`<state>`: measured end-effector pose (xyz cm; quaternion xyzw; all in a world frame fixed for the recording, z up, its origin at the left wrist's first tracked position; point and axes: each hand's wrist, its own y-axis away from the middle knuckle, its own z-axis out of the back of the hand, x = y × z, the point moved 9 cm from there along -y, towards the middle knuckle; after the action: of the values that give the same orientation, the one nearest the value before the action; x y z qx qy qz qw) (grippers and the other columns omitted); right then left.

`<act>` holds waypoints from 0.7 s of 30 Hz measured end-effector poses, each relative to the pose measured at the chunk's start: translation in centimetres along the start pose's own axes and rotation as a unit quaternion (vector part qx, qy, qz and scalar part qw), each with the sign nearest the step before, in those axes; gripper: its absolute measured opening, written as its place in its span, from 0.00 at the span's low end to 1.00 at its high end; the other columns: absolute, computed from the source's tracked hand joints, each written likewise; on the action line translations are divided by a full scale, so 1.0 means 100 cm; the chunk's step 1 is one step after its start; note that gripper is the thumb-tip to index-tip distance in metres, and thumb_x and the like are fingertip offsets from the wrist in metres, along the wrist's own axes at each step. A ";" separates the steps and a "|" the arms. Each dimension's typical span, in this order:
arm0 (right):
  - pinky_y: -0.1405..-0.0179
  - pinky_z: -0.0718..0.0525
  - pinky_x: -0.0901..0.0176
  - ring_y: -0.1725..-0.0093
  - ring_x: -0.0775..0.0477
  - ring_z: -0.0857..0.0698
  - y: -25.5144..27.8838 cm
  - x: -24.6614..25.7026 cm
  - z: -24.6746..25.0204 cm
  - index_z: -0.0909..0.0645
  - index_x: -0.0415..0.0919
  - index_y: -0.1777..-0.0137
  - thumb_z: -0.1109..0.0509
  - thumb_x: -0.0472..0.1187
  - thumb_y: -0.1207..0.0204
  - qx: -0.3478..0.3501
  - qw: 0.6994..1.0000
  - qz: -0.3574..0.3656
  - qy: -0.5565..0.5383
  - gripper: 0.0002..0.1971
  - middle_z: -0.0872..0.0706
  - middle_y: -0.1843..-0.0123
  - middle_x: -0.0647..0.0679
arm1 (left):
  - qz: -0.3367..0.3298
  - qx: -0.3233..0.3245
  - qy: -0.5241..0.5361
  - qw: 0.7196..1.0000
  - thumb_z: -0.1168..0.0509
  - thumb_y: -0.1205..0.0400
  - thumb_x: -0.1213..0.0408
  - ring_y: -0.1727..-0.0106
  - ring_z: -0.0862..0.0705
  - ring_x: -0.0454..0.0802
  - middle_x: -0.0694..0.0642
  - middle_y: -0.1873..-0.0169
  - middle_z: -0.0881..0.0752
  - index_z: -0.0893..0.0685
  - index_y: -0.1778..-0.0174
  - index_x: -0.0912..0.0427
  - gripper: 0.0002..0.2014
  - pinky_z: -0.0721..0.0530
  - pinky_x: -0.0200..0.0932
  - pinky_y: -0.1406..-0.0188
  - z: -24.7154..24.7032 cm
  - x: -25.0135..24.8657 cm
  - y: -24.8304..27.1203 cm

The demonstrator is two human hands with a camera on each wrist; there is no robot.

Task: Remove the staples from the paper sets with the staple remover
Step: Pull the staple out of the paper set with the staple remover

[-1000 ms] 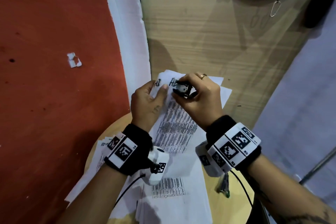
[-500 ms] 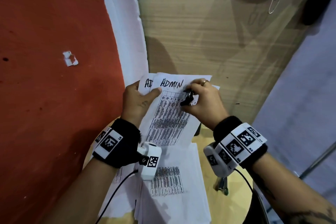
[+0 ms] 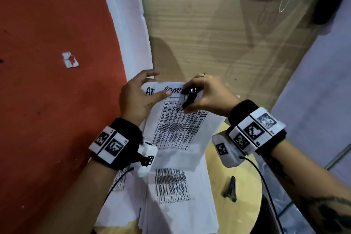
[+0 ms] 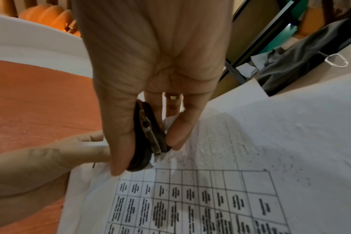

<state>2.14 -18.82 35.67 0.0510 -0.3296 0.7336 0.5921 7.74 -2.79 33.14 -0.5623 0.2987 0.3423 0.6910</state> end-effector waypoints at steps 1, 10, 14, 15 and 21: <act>0.51 0.21 0.59 0.55 0.47 0.17 0.001 0.003 0.000 0.12 0.39 0.51 0.13 0.41 0.50 -0.001 1.000 0.005 0.000 0.24 0.14 0.52 0.43 | -0.009 0.009 -0.011 1.000 0.19 0.41 0.54 0.50 0.13 0.46 0.43 0.58 0.12 0.16 0.55 0.37 0.20 0.15 0.50 0.46 -0.003 -0.005 -0.002; 0.52 0.24 0.68 0.54 0.49 0.19 0.011 0.014 0.006 0.13 0.37 0.52 0.15 0.39 0.49 -0.096 0.993 0.071 -0.021 0.22 0.16 0.51 0.42 | 0.017 0.058 0.052 0.997 0.24 0.37 0.60 0.64 0.18 0.49 0.53 0.66 0.13 0.15 0.62 0.52 0.10 0.18 0.49 0.58 -0.015 -0.014 -0.002; 0.57 0.16 0.59 0.50 0.44 0.16 0.028 0.031 0.008 0.15 0.34 0.47 0.22 0.35 0.42 -0.208 0.968 0.140 -0.025 0.21 0.16 0.46 0.41 | 0.016 0.083 0.059 0.995 0.23 0.36 0.57 0.60 0.14 0.50 0.53 0.64 0.10 0.12 0.63 0.48 0.08 0.15 0.60 0.51 -0.017 -0.017 -0.001; 0.59 0.14 0.52 0.50 0.40 0.15 0.032 0.037 0.006 0.16 0.33 0.46 0.23 0.35 0.41 -0.216 0.963 0.158 -0.018 0.20 0.15 0.46 0.41 | 0.016 0.091 0.063 0.994 0.23 0.35 0.59 0.60 0.14 0.50 0.53 0.63 0.10 0.12 0.63 0.48 0.07 0.16 0.60 0.49 -0.018 -0.018 -0.001; 0.63 0.14 0.42 0.52 0.36 0.16 0.036 0.049 0.007 0.16 0.30 0.46 0.24 0.32 0.38 -0.227 0.951 0.210 0.000 0.18 0.15 0.46 0.40 | 0.027 0.099 0.101 0.990 0.25 0.34 0.67 0.64 0.15 0.46 0.49 0.67 0.11 0.13 0.63 0.52 0.08 0.17 0.45 0.56 -0.019 -0.026 0.002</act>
<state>-2.76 -15.34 36.96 -0.1551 -0.4909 0.7470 0.4208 6.02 -4.99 34.79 -0.5139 0.4146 0.2714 0.7003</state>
